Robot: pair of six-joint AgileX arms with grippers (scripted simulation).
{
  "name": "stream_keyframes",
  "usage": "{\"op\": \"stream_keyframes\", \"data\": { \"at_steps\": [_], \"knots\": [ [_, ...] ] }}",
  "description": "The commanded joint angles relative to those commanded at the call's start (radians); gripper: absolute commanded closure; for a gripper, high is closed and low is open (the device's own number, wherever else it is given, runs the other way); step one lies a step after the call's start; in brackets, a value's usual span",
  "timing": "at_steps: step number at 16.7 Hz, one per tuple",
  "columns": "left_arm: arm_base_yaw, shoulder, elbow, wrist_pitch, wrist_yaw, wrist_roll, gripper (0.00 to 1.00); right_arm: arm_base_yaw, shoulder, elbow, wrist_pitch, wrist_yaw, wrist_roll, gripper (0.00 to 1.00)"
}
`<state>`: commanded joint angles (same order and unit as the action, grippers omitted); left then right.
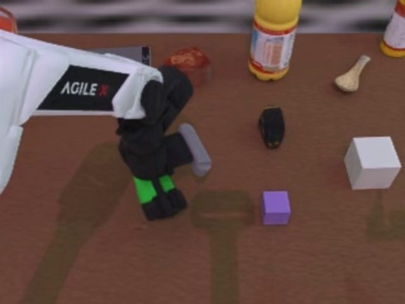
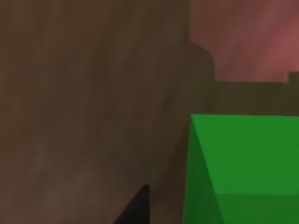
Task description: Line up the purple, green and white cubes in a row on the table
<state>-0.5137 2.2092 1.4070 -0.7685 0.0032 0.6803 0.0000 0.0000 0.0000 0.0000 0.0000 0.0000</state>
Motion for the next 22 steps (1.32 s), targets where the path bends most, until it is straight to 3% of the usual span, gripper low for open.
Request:
{"op": "stream_keyframes", "data": {
  "at_steps": [5, 6, 15, 22],
  "knots": [
    [0.000, 0.000, 0.000, 0.000, 0.000, 0.000, 0.98, 0.000, 0.000, 0.000, 0.000, 0.000, 0.000, 0.00],
    [0.000, 0.000, 0.000, 0.000, 0.000, 0.000, 1.00, 0.000, 0.000, 0.000, 0.000, 0.000, 0.000, 0.00],
    [-0.003, -0.025, 0.006, -0.018, 0.011, -0.007, 1.00, 0.000, 0.000, 0.000, 0.000, 0.000, 0.000, 0.00],
    [0.013, -0.113, 0.114, -0.218, 0.010, -0.009, 1.00, 0.000, 0.000, 0.000, 0.000, 0.000, 0.000, 0.00]
  ]
}}
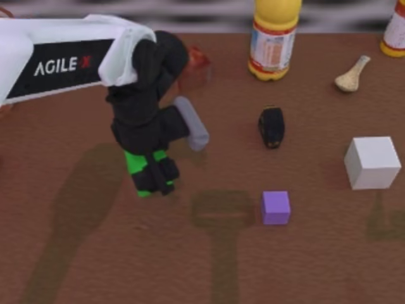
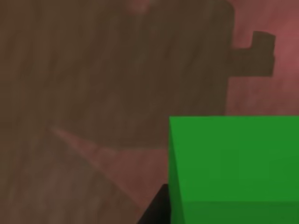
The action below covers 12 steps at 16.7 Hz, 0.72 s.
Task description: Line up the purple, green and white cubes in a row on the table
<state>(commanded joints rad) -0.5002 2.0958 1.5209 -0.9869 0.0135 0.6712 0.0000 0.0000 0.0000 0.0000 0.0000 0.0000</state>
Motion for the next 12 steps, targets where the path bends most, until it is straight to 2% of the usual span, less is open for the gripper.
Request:
{"op": "stream_keyframes", "data": {
  "at_steps": [7, 9, 12],
  "knots": [
    [-0.006, -0.013, 0.020, -0.033, -0.001, 0.003, 1.00, 0.000, 0.000, 0.000, 0.000, 0.000, 0.000, 0.00],
    [-0.040, 0.007, 0.058, -0.054, 0.001, 0.019, 1.00, 0.000, 0.000, 0.000, 0.000, 0.000, 0.000, 0.00],
    [-0.136, 0.060, 0.170, -0.113, 0.003, 0.062, 1.00, 0.000, 0.000, 0.000, 0.000, 0.000, 0.000, 0.00]
  ]
}}
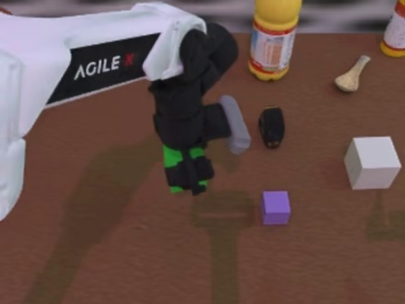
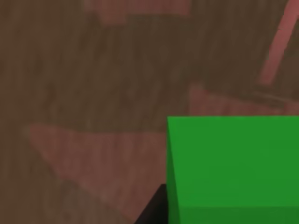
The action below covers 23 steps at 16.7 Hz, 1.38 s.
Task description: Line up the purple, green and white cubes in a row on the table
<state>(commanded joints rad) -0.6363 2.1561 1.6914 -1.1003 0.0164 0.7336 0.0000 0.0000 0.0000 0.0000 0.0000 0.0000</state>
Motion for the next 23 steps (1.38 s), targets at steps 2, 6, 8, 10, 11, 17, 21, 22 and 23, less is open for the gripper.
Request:
{"op": "stream_keyframes", "data": {
  "at_steps": [2, 6, 8, 10, 11, 17, 21, 22, 23],
  "knots": [
    [-0.071, 0.035, 0.083, -0.041, 0.001, 0.030, 1.00, 0.000, 0.000, 0.000, 0.000, 0.000, 0.000, 0.00],
    [-0.150, 0.071, 0.166, -0.086, 0.001, 0.065, 1.00, 0.000, 0.000, 0.000, 0.000, 0.000, 0.000, 0.00],
    [-0.150, 0.071, 0.166, -0.086, 0.001, 0.065, 1.00, 0.000, 0.000, 0.000, 0.000, 0.000, 0.000, 0.00],
    [-0.146, 0.067, 0.162, -0.080, 0.001, 0.065, 1.00, 0.000, 0.000, 0.000, 0.000, 0.000, 0.000, 0.00],
    [-0.146, 0.071, 0.154, -0.067, 0.001, 0.065, 1.00, 0.000, 0.000, 0.000, 0.000, 0.000, 0.000, 0.00],
    [-0.150, 0.136, 0.041, 0.107, 0.002, 0.063, 1.00, 0.000, 0.000, 0.000, 0.000, 0.000, 0.000, 0.00],
    [-0.152, 0.151, 0.016, 0.144, 0.002, 0.064, 1.00, 0.000, 0.000, 0.000, 0.000, 0.000, 0.000, 0.00],
    [-0.152, 0.151, 0.016, 0.144, 0.002, 0.064, 1.00, 0.000, 0.000, 0.000, 0.000, 0.000, 0.000, 0.00],
    [-0.152, 0.151, 0.016, 0.144, 0.002, 0.064, 1.00, 0.000, 0.000, 0.000, 0.000, 0.000, 0.000, 0.00]
  ]
}}
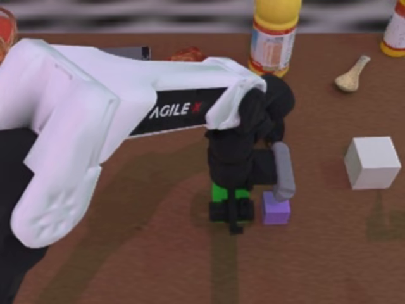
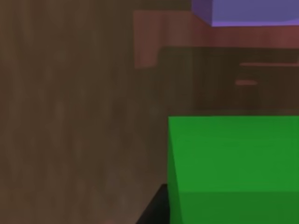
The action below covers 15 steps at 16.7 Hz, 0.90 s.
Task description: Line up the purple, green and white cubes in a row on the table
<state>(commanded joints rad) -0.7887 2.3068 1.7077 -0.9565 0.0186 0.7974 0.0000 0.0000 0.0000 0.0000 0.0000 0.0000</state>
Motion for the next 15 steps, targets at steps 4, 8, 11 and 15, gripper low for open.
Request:
{"op": "stream_keyframes", "data": {
  "at_steps": [4, 8, 11, 15],
  "knots": [
    [0.000, 0.000, 0.000, 0.000, 0.000, 0.000, 0.70, 0.000, 0.000, 0.000, 0.000, 0.000, 0.000, 0.00],
    [0.000, 0.000, 0.000, 0.000, 0.000, 0.000, 0.40, 0.000, 0.000, 0.000, 0.000, 0.000, 0.000, 0.00],
    [0.000, 0.000, 0.000, 0.000, 0.000, 0.000, 0.17, 0.000, 0.000, 0.000, 0.000, 0.000, 0.000, 0.00],
    [0.000, 0.000, 0.000, 0.000, 0.000, 0.000, 0.00, 0.000, 0.000, 0.000, 0.000, 0.000, 0.000, 0.00]
  ]
}}
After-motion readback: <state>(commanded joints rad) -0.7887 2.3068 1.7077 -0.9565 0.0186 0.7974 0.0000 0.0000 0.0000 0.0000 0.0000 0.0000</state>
